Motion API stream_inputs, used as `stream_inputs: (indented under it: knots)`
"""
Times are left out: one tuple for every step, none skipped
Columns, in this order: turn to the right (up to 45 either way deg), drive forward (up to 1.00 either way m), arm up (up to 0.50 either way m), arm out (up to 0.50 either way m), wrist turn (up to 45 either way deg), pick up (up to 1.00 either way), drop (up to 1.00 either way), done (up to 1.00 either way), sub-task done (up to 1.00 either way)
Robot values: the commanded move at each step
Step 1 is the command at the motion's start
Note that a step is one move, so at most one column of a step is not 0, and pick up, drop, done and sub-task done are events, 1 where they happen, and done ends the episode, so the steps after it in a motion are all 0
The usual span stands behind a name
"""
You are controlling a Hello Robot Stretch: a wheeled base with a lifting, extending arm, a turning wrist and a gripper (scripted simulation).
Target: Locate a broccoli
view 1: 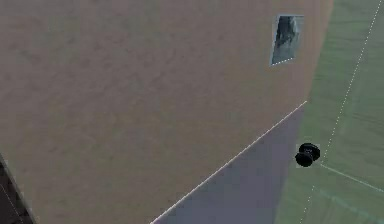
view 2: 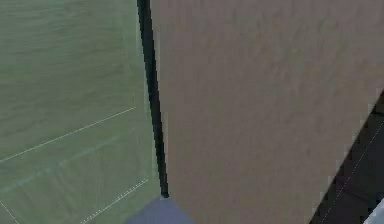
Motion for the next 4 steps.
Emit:
stream_inputs:
  knots:
    - [0.0, 1.00, 0.00, 0.00, 0.0, 0.00, 0.00, 0.00, 0.00]
    - [45.0, 0.00, 0.00, 0.00, 0.0, 0.00, 0.00, 0.00, 0.00]
    - [0.0, 1.00, 0.00, 0.00, 0.0, 0.00, 0.00, 0.00, 0.00]
    - [0.0, 1.00, 0.00, 0.00, 0.0, 0.00, 0.00, 0.00, 0.00]
